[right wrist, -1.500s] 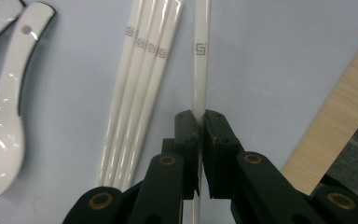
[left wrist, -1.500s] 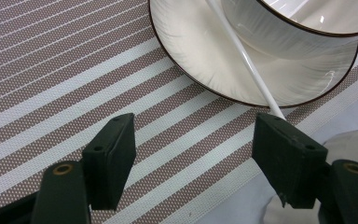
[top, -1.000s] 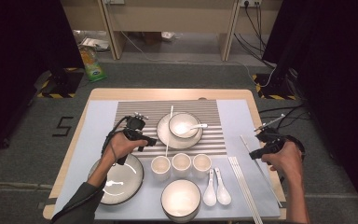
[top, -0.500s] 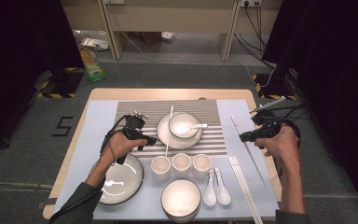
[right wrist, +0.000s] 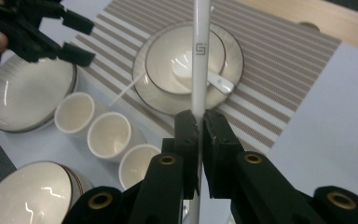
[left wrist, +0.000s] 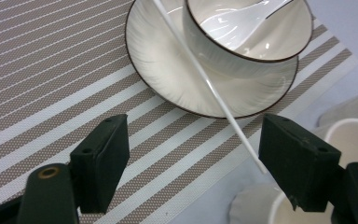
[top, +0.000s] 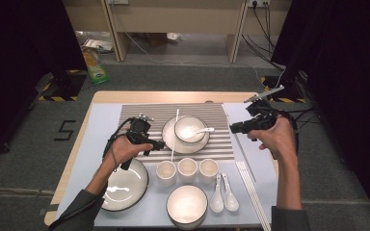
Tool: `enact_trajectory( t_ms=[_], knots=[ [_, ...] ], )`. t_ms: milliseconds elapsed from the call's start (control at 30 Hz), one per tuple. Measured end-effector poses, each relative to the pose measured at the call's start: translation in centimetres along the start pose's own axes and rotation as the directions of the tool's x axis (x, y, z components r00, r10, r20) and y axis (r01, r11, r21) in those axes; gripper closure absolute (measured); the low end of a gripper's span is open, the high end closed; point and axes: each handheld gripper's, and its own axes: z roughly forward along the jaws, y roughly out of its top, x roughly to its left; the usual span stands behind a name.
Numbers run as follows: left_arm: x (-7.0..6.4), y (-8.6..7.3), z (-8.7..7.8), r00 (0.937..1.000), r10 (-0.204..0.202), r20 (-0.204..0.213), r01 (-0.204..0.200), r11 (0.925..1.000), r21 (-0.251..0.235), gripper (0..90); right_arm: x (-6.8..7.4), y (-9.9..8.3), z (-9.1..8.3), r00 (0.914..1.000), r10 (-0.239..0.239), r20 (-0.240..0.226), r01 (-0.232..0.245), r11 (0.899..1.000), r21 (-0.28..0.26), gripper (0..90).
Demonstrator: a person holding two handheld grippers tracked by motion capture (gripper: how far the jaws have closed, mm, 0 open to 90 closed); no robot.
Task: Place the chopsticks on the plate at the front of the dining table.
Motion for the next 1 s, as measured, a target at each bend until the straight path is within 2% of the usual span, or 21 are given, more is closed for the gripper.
enact_trajectory(
  t_ms=[267, 467, 733, 833, 1000],
  knots=[
    [-0.5, 0.1, -0.6, 0.9998, 0.014, 0.017, -0.013, 0.9998, -0.016, 23.7, 2.2, 2.8, 1.1, 0.9980, -0.030, -0.055, 0.027, 0.998, -0.050, 84.7],
    [-0.9, 0.1, -0.9, 0.9991, 0.015, 0.040, -0.014, 0.9996, -0.026, 23.5, 3.3, 4.2, 2.6, 0.9956, -0.046, -0.082, 0.042, 0.998, -0.050, 84.7],
    [-2.1, 0.4, -1.5, 0.9972, 0.047, 0.059, -0.043, 0.9977, -0.053, 23.5, 4.2, 5.5, 3.7, 0.9950, -0.040, -0.091, 0.033, 0.997, -0.075, 84.7],
    [-2.3, 0.5, -1.9, 0.9962, 0.046, 0.074, -0.042, 0.9969, -0.066, 23.5, 4.5, 5.8, 4.0, 0.9925, -0.028, -0.119, 0.016, 0.995, -0.102, 84.7],
    [-2.7, 0.7, -2.4, 0.9949, 0.057, 0.083, -0.050, 0.9955, -0.080, 23.5, 4.6, 5.9, 4.5, 0.9923, -0.016, -0.123, 0.002, 0.994, -0.113, 84.7]
  ],
)
